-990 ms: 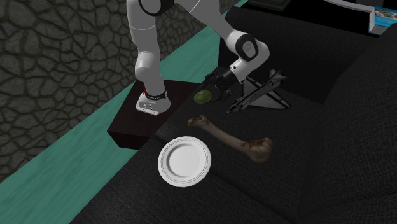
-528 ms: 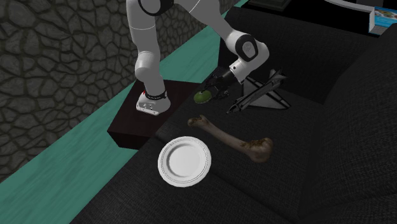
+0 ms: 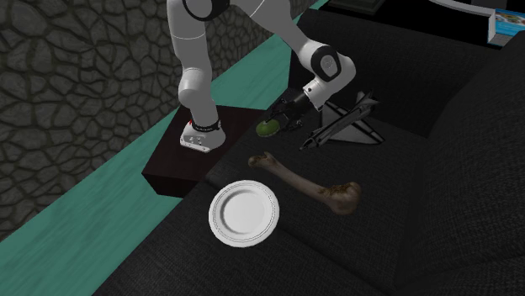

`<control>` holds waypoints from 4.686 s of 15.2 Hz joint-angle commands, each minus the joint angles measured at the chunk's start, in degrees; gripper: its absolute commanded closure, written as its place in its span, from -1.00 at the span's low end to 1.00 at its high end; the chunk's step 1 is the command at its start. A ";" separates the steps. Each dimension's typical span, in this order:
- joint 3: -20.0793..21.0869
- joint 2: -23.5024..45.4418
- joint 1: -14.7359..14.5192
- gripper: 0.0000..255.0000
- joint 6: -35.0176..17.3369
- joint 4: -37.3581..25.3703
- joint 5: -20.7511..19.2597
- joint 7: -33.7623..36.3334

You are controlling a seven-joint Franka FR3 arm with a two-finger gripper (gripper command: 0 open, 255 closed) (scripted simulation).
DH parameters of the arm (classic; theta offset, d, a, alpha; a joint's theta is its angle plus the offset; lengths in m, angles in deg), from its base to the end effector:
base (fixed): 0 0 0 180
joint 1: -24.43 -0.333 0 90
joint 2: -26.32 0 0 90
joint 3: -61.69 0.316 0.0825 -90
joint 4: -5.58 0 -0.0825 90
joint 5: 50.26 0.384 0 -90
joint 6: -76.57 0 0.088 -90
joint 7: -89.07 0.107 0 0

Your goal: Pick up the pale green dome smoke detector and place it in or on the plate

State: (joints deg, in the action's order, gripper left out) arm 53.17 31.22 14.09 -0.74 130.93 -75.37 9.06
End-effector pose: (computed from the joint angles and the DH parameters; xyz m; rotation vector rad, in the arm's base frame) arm 0.4323 -0.0386 0.3309 -1.8476 -1.7929 1.3970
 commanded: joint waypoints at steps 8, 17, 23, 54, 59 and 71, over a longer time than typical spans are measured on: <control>0.16 -3.09 -0.27 1.00 5.31 -2.40 -0.55 -1.91; 0.44 -5.91 -0.56 1.00 11.35 -6.00 -1.44 -4.25; -4.03 -6.99 3.77 1.00 6.93 -4.19 -8.43 -10.91; -18.38 8.70 20.08 1.00 -17.82 -11.78 -21.56 -27.78; -18.29 9.93 20.36 1.00 -19.30 -11.14 -21.28 -26.74; -17.77 10.11 19.77 -1.00 -17.75 -12.53 -20.62 -27.05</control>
State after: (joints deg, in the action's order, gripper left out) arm 34.94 41.09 34.34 -19.31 119.24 -96.52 -17.79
